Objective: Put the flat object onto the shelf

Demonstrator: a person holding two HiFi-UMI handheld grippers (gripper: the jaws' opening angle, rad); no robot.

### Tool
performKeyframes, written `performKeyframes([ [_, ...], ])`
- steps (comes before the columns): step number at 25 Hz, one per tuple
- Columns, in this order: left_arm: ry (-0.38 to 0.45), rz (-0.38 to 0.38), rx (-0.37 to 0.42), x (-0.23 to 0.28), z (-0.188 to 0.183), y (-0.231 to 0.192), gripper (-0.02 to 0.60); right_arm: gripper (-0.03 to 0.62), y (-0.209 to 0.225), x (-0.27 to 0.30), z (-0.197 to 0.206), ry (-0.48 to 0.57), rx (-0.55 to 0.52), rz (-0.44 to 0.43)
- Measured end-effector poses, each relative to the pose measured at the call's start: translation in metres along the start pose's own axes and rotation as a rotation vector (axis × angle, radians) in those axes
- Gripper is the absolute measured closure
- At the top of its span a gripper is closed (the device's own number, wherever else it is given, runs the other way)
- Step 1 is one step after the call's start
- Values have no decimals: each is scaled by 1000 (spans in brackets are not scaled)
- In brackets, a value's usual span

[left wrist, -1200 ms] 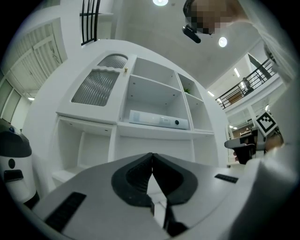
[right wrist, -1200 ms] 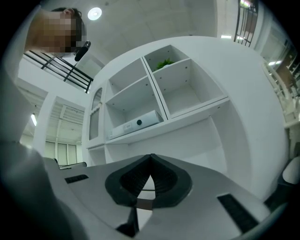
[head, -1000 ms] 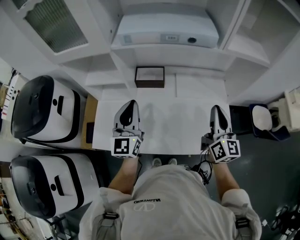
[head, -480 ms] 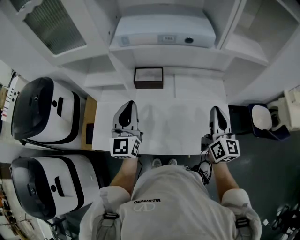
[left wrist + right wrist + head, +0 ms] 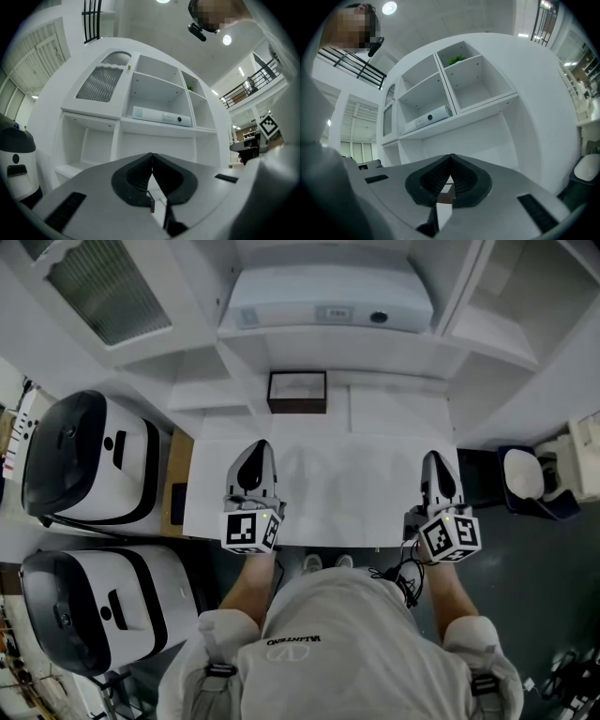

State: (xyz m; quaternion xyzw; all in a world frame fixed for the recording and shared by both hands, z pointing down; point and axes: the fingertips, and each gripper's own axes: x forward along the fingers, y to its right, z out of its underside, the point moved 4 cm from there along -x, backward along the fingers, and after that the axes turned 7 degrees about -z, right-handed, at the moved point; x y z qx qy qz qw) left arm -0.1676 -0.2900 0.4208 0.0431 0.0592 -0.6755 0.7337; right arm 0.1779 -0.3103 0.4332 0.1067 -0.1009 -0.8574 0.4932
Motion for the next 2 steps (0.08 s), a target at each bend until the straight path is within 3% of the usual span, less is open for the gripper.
performKeyframes([
  [2, -3, 0, 4, 1, 1, 0, 577, 585, 2, 0, 1, -2, -1, 4],
])
